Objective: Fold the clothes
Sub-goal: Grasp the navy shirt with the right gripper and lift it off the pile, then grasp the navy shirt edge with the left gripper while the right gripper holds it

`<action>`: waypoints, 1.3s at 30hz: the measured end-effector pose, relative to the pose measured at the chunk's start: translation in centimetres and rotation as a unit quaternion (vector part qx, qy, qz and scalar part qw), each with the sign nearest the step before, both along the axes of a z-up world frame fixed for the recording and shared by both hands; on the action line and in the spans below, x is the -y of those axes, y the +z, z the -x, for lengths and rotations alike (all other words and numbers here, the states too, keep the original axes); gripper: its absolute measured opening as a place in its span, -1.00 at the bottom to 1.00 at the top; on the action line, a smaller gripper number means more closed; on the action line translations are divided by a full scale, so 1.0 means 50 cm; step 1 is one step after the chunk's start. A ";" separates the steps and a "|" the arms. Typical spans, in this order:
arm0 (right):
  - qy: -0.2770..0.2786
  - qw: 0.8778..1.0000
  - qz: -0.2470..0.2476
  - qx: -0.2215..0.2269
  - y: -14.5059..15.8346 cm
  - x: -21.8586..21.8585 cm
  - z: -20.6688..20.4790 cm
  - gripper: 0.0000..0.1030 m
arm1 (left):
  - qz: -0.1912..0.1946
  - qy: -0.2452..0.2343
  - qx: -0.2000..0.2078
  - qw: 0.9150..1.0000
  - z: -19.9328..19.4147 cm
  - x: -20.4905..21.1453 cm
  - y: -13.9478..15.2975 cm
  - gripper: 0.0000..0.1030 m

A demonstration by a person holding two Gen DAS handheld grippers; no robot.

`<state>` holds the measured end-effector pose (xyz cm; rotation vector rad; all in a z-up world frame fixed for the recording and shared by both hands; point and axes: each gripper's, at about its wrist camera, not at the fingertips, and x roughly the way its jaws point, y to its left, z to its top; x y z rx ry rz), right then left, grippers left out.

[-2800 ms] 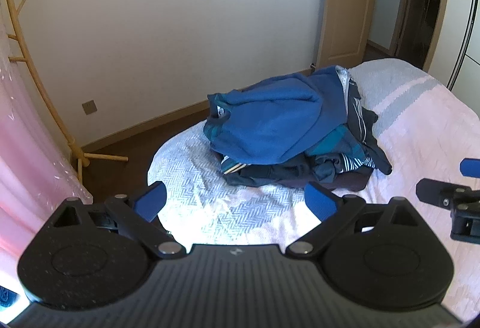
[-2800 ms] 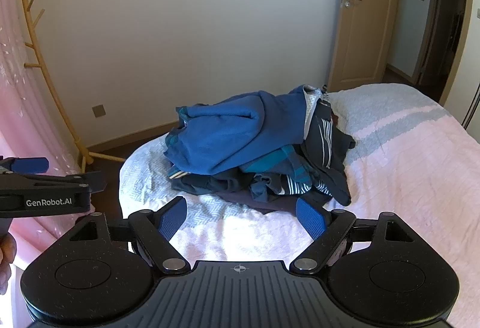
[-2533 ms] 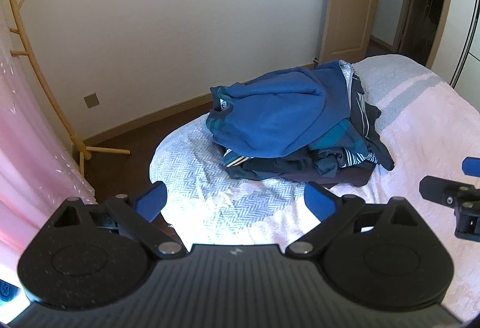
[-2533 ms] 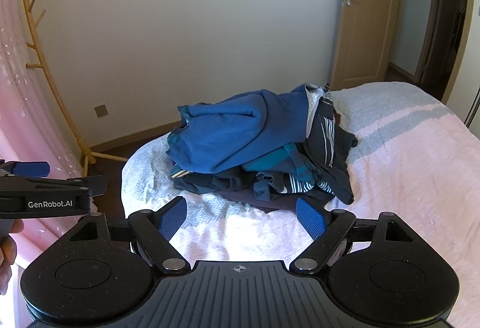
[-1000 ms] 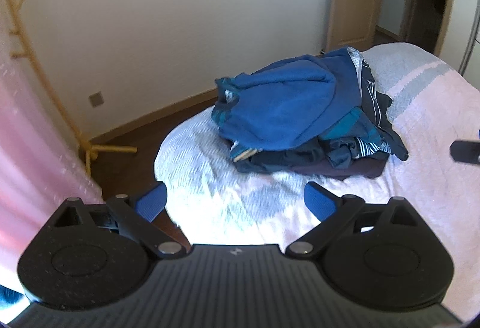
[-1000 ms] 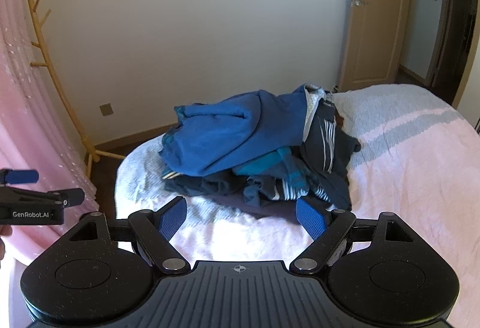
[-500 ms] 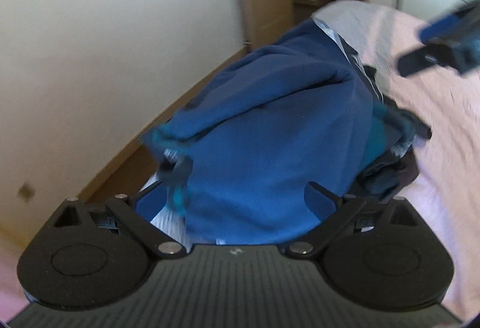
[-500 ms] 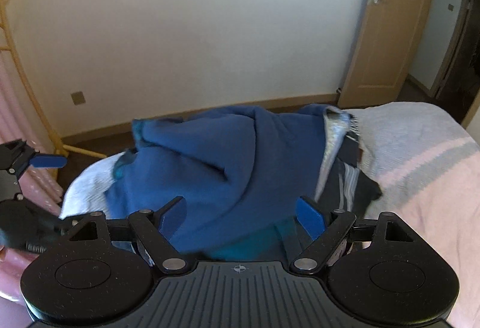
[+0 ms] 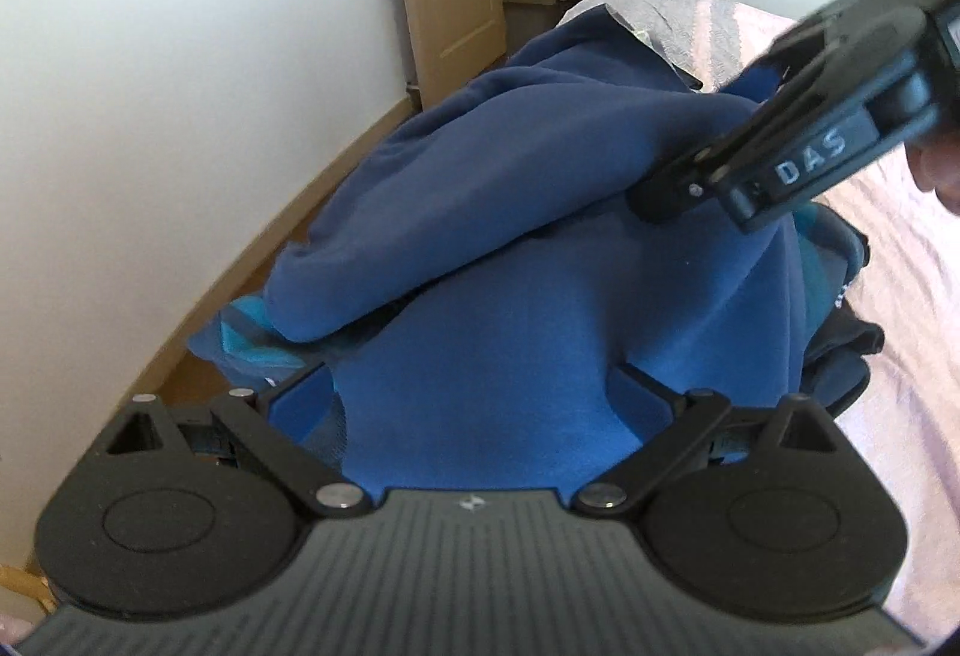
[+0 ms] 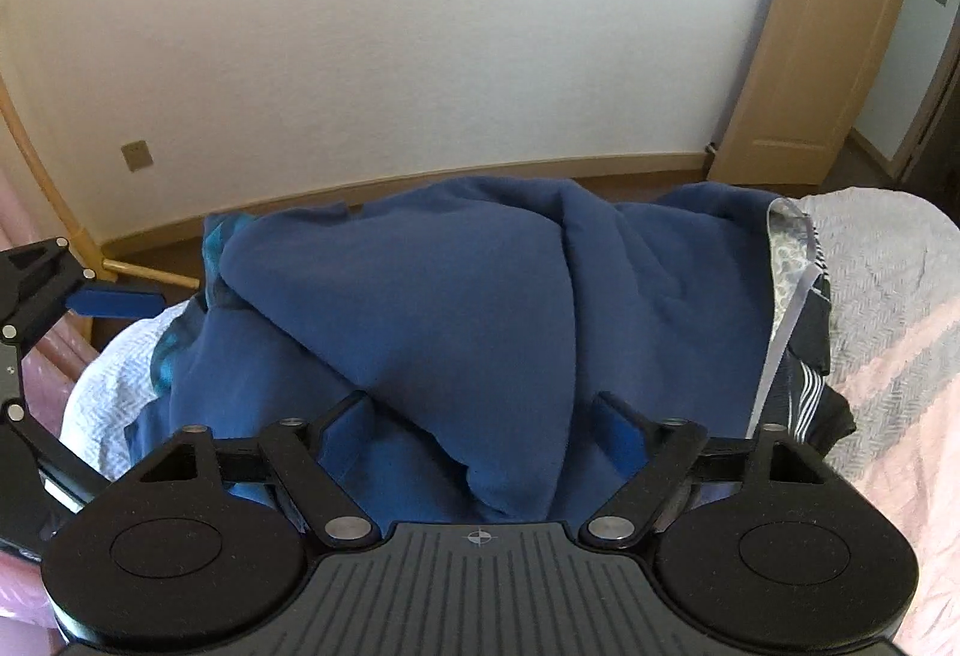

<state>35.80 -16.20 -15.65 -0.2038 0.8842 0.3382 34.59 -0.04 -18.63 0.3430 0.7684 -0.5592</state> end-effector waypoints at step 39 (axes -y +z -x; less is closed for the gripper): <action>-0.389 0.913 -0.083 -0.087 0.001 0.604 1.176 -0.69 | -0.038 -0.278 -0.078 0.957 0.754 0.344 -0.026 0.89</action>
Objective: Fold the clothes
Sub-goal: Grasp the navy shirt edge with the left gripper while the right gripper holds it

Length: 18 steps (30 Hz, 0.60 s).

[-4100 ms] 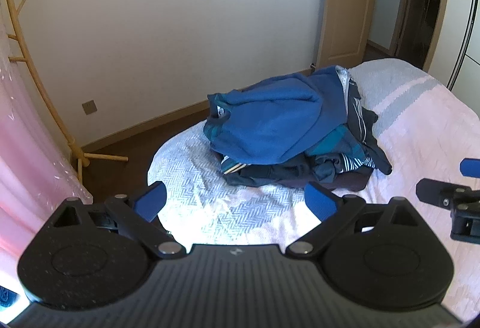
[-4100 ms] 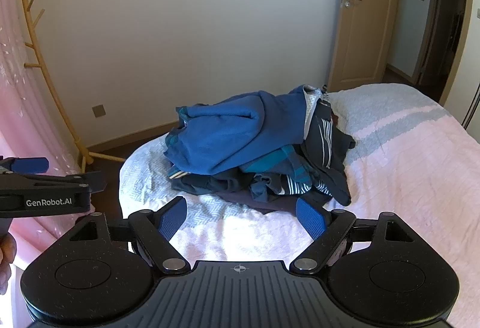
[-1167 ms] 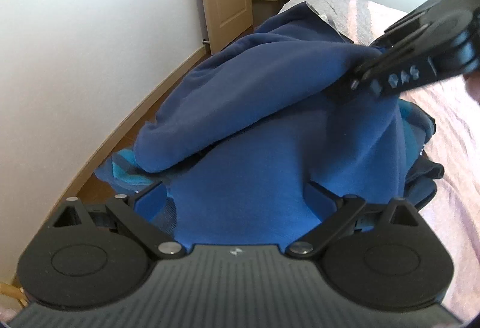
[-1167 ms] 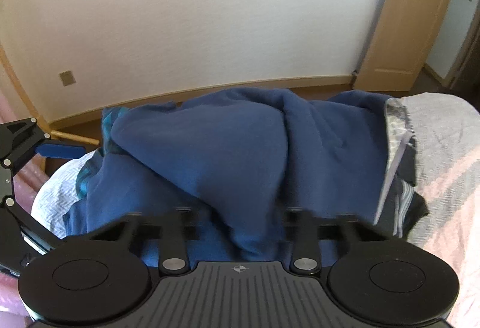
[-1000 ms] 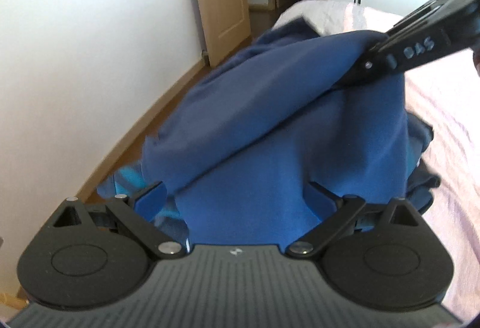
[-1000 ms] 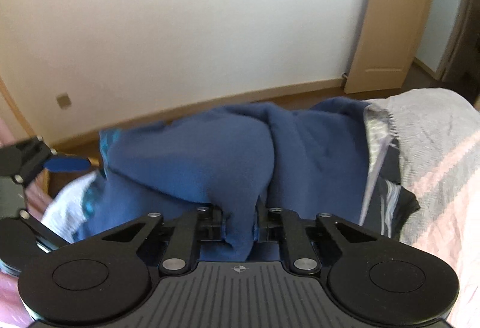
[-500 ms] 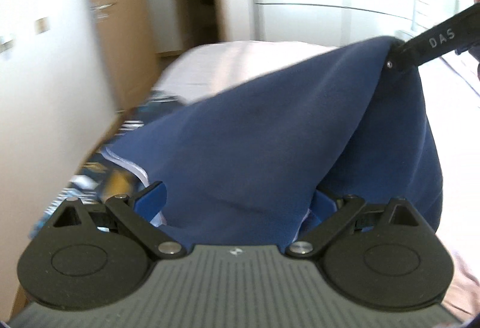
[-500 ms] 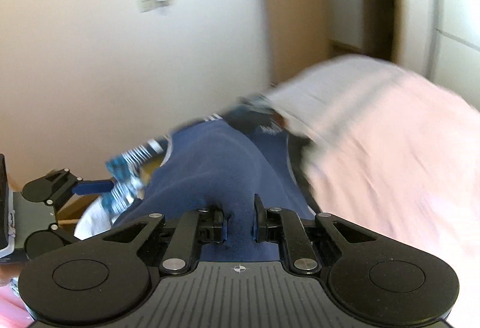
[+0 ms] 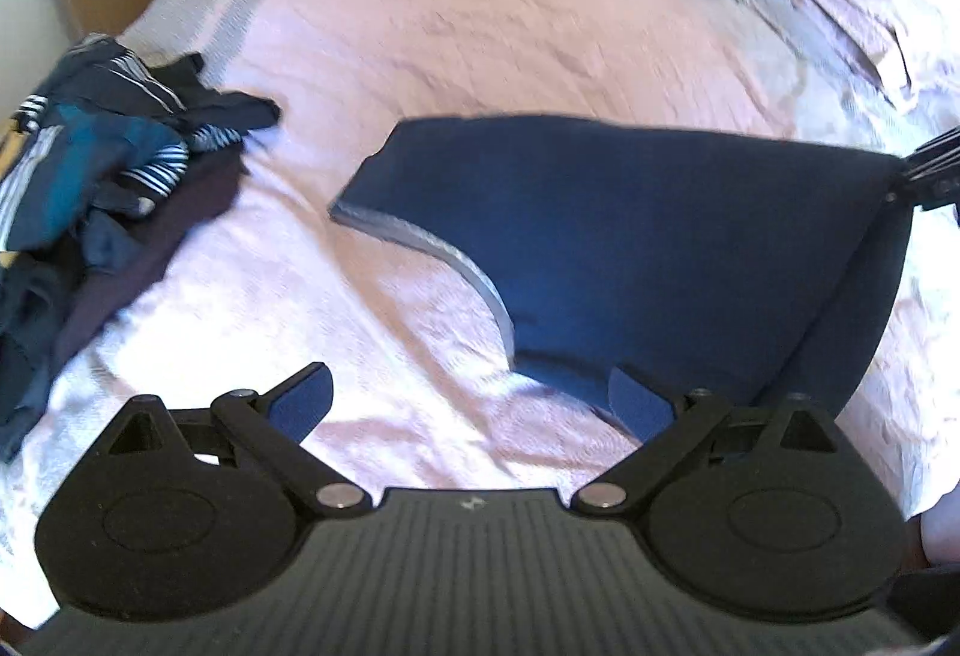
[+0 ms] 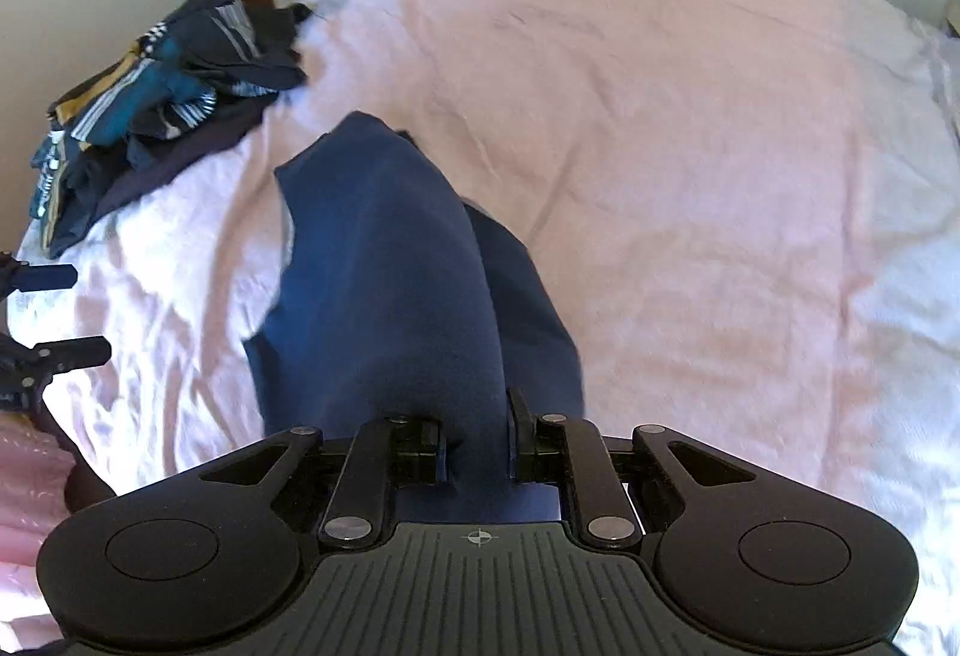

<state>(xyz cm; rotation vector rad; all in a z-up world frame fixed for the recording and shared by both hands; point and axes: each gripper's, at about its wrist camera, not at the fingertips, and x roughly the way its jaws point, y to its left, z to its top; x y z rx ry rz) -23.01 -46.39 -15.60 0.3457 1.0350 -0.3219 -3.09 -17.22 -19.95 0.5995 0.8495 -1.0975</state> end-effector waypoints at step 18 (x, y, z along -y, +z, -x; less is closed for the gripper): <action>-0.169 0.984 -0.047 -0.036 -0.144 -0.139 0.117 0.21 | 0.003 -0.488 0.263 0.832 0.118 0.051 -0.239 0.53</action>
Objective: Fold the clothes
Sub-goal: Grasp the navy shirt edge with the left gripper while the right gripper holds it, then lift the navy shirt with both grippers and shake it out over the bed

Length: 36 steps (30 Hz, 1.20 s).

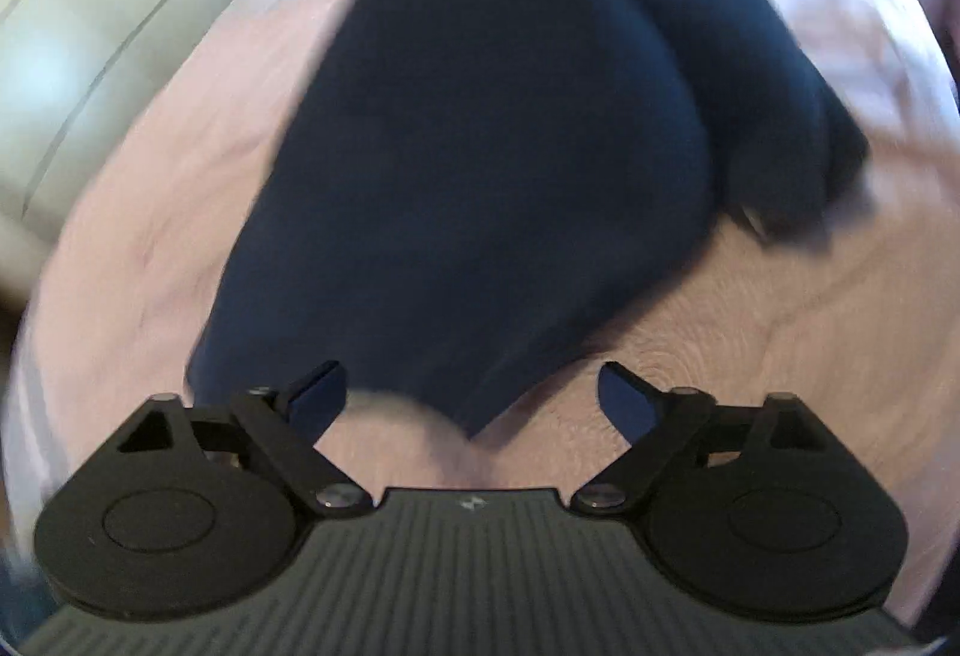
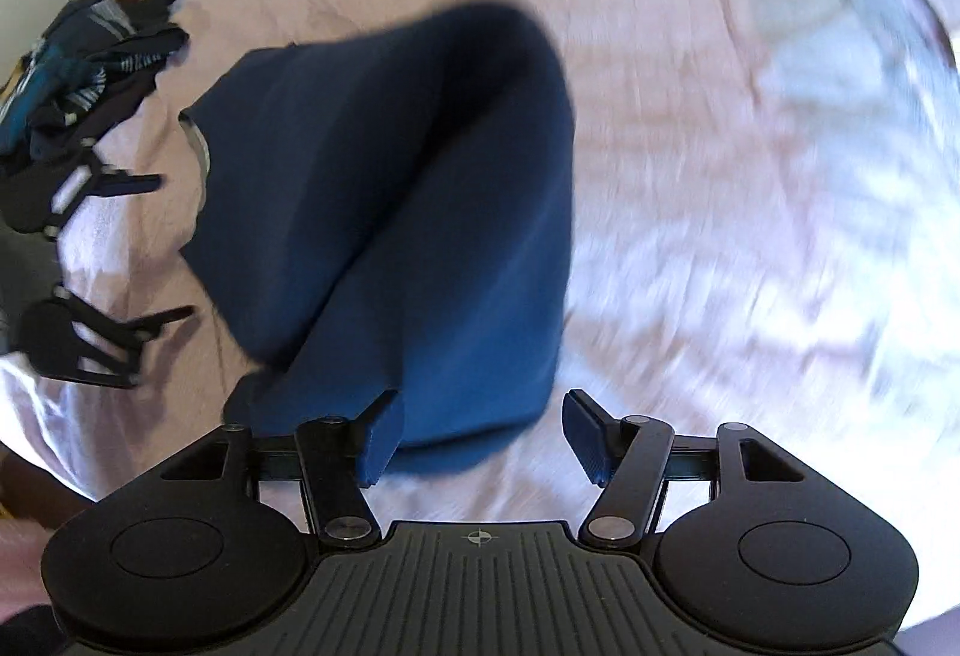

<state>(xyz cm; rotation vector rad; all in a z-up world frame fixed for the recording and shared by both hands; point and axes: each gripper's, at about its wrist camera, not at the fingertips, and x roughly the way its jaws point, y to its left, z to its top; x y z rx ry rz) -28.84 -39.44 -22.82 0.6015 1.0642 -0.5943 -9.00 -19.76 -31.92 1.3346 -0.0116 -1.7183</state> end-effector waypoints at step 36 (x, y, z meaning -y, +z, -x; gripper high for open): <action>0.168 0.861 0.434 0.205 -0.106 -0.198 0.246 -0.99 | 0.360 0.224 0.012 0.906 0.037 -0.119 0.135 -0.94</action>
